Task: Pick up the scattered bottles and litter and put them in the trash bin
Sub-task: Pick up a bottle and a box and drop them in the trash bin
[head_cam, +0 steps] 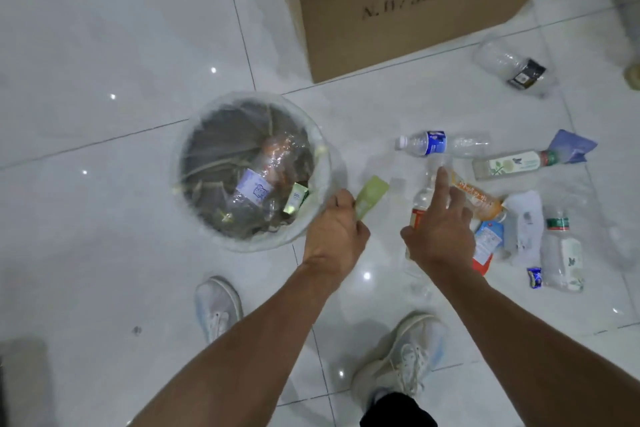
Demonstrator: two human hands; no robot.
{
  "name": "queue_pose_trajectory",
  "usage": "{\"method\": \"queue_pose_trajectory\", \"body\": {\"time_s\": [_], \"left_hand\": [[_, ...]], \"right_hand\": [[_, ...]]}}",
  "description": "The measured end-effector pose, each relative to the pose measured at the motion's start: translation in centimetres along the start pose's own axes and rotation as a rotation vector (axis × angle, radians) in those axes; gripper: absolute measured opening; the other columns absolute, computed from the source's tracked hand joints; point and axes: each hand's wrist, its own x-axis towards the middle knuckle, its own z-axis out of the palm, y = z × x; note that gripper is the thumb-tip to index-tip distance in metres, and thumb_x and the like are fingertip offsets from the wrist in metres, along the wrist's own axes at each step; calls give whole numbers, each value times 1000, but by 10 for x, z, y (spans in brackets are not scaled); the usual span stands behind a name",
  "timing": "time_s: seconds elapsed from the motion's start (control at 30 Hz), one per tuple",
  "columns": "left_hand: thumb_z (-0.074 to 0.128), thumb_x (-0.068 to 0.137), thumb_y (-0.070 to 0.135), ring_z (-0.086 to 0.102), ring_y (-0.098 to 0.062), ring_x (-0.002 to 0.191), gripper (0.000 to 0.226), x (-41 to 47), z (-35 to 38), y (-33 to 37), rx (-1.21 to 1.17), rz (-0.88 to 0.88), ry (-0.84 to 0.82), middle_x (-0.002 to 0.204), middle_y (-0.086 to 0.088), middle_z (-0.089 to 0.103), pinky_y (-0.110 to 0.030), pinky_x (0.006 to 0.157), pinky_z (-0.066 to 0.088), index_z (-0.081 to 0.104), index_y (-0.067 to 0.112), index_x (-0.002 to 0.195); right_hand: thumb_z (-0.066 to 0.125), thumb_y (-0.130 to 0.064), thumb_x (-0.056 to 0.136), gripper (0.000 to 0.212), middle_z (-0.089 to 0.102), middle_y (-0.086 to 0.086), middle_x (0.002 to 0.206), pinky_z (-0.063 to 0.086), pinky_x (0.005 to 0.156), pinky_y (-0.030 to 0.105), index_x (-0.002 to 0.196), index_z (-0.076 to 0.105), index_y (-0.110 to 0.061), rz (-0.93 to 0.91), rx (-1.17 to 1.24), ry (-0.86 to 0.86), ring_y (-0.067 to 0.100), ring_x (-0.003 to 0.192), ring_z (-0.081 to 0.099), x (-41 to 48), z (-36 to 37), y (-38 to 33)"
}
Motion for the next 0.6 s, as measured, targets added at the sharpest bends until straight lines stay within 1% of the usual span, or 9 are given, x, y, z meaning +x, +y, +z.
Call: {"method": "queue_pose_trajectory", "body": {"time_s": [0.1,0.13,0.2,0.27,0.37,0.5,0.6], "left_hand": [[55,82,20,63,-31,82,28,-25,-34,-10,2,78,38,101,-9,59,-35,61,43,48,11,109],[56,82,24,63,-29,80,29,-29,-45,-18,48,91,68,100,-6,59,-33,56,40,49,14,109],[57,82,35,64,-25,81,34,-30,-72,-42,178,86,165,100,-2,61,-30,53,38,51,17,111],[57,84,42,63,-22,89,40,-24,-102,-71,237,-9,214,105,1,58,-30,55,40,48,19,116],[52,88,47,60,-23,99,45,-15,-143,-120,367,-194,199,113,0,56,-32,60,37,42,19,123],[46,93,45,58,-28,98,38,-15,-173,-165,475,-237,165,107,-7,60,-36,74,42,49,13,115],[45,95,44,59,-27,99,37,-10,-169,-171,454,-256,82,108,-7,61,-36,81,42,51,14,115]], "right_hand": [[74,-19,71,112,23,15,151,48,83,51,152,-3,-26,-33,-42,18,43,125,36,-15,-21,-30],[75,-21,72,112,23,14,151,48,83,51,152,-3,-27,-37,-48,16,43,127,36,-18,-26,-41],[76,-24,72,112,25,13,150,48,84,51,152,-2,-27,-69,-50,11,42,128,36,-22,-33,-63],[78,-26,72,111,28,12,148,47,85,49,152,1,-26,-94,-47,-4,41,127,36,-25,-38,-89],[78,-29,73,110,26,11,148,46,88,48,152,1,-26,-167,-58,2,39,125,37,-28,-41,-129],[74,-36,76,106,30,11,144,50,87,47,151,0,-29,-334,-95,-12,32,123,40,-33,-35,-172],[73,-35,75,102,32,11,141,50,86,44,150,4,-31,-390,-119,-65,31,120,42,-38,-24,-187]]}}
